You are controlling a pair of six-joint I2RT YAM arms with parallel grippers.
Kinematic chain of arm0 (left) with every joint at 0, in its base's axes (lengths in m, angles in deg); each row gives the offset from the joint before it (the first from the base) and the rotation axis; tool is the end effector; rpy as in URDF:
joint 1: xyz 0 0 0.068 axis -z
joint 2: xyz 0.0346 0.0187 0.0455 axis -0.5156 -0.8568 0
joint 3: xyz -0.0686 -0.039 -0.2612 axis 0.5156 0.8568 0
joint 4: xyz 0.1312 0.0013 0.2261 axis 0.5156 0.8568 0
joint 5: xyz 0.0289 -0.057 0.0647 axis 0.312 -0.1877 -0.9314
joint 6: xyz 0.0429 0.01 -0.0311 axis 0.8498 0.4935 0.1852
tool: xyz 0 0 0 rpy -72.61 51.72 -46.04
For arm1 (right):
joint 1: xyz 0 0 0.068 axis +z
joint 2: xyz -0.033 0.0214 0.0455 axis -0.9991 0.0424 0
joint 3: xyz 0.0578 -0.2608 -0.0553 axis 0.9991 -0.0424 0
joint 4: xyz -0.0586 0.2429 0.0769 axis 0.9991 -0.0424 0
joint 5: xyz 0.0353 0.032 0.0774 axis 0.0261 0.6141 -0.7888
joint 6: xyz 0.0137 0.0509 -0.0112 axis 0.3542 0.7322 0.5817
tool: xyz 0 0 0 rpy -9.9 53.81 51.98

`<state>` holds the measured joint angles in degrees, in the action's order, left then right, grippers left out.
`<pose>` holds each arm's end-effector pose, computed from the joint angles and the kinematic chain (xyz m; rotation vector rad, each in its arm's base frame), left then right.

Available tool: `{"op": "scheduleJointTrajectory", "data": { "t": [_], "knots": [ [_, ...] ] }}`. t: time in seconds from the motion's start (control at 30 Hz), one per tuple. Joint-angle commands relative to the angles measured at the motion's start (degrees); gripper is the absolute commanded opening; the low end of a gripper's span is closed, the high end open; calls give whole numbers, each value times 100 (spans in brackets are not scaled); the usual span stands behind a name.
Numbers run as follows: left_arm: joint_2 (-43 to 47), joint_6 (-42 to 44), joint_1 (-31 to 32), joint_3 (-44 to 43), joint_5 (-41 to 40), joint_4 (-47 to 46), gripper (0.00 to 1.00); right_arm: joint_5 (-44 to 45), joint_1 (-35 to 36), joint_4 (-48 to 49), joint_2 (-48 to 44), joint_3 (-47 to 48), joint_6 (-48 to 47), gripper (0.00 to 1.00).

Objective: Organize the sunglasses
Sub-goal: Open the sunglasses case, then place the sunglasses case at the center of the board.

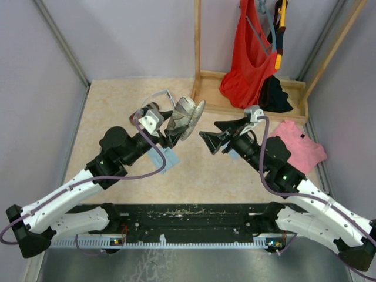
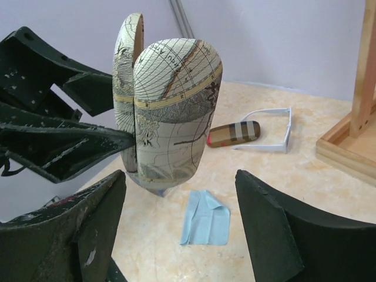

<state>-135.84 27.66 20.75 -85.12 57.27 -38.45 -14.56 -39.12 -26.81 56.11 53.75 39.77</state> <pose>0.1369 -0.1719 0.4018 0.7030 1.2545 -0.5858 0.1224 0.1341 0.3806 -0.3206 1.4467 0.9055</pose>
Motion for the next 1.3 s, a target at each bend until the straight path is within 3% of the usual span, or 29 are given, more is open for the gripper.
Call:
{"op": "scheduleJointTrajectory", "data": {
  "t": [0.0, 0.23, 0.47, 0.7, 0.97, 1.1, 1.27],
  "knots": [
    [-114, 328, 29, -8, 56, -149, 0, 224, -37, -112, -620, -259, -209, 75],
    [-428, 1650, 50, 543, 875, -108, 0, 1854, -35, -1506, -1181, -446, 195, 71],
    [-890, 3349, 167, 1650, 687, -1066, 0, 2259, -37, -1941, -1907, -892, 456, 69],
    [-1972, 4758, 649, 2579, -352, -3367, 0, 2179, -35, -2234, -2093, -1010, 502, 69],
    [-4128, 6033, 1457, 3072, -2264, -7259, 1, 1986, -37, -2500, -2171, -1046, 583, 68],
    [-4964, 6267, 1678, 2944, -2357, -7856, 1, 1930, -37, -2570, -2175, -1069, 638, 68],
    [-5403, 6434, 1846, 2866, -2253, -8038, 1, 1927, -37, -2631, -2199, -1101, 661, 68]
  ]
}}
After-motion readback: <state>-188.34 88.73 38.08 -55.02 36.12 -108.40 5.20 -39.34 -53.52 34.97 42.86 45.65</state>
